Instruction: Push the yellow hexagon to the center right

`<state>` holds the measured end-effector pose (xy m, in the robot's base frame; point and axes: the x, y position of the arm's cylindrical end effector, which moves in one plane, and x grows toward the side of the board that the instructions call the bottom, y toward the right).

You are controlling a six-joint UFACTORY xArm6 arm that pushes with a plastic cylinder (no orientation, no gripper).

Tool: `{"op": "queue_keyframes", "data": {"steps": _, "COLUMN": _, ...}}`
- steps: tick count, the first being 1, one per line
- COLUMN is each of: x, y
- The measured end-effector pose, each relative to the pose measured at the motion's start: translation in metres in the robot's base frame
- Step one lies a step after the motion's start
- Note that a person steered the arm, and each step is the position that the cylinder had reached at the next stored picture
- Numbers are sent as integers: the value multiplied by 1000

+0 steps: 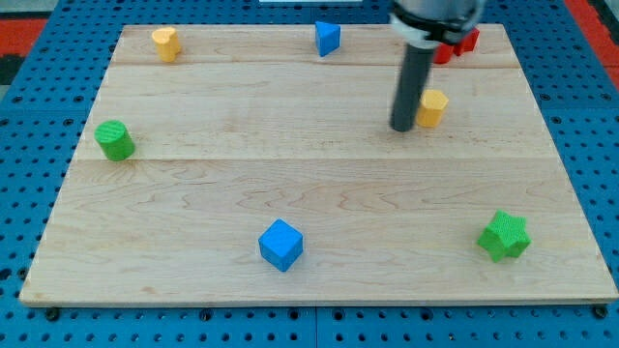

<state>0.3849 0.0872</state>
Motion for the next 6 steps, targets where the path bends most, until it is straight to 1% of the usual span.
{"op": "queue_keyframes", "data": {"steps": 1, "x": -30, "y": -19}}
{"op": "queue_keyframes", "data": {"steps": 2, "x": -51, "y": 58}}
{"op": "queue_keyframes", "data": {"steps": 3, "x": -45, "y": 94}}
{"op": "queue_keyframes", "data": {"steps": 4, "x": -40, "y": 103}}
{"op": "queue_keyframes", "data": {"steps": 5, "x": -57, "y": 43}}
{"op": "queue_keyframes", "data": {"steps": 6, "x": -41, "y": 20}}
